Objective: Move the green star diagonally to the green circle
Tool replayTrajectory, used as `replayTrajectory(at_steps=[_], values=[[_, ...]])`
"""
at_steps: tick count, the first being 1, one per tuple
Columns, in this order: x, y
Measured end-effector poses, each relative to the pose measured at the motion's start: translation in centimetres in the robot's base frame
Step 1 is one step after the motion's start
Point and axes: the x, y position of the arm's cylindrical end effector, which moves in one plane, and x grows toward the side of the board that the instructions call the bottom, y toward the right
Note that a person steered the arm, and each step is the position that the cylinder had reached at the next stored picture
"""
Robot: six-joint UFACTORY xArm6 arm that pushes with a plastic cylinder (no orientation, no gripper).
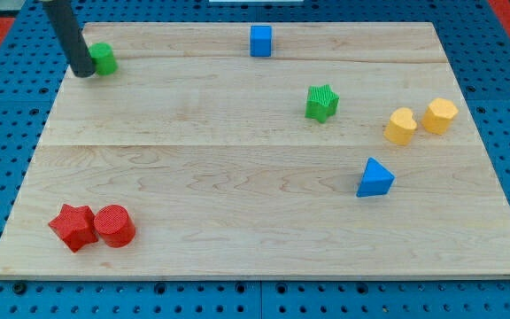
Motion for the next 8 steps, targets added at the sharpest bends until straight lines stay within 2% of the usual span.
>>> replayTrajectory(at_steps=[1, 2, 3, 4, 5, 7, 8], values=[[-2.8, 1.8], [-3.7, 1.8], [-1.5, 5.0], [4.2, 5.8], [5.8, 5.8], [6.2, 6.0], [6.8, 8.1]])
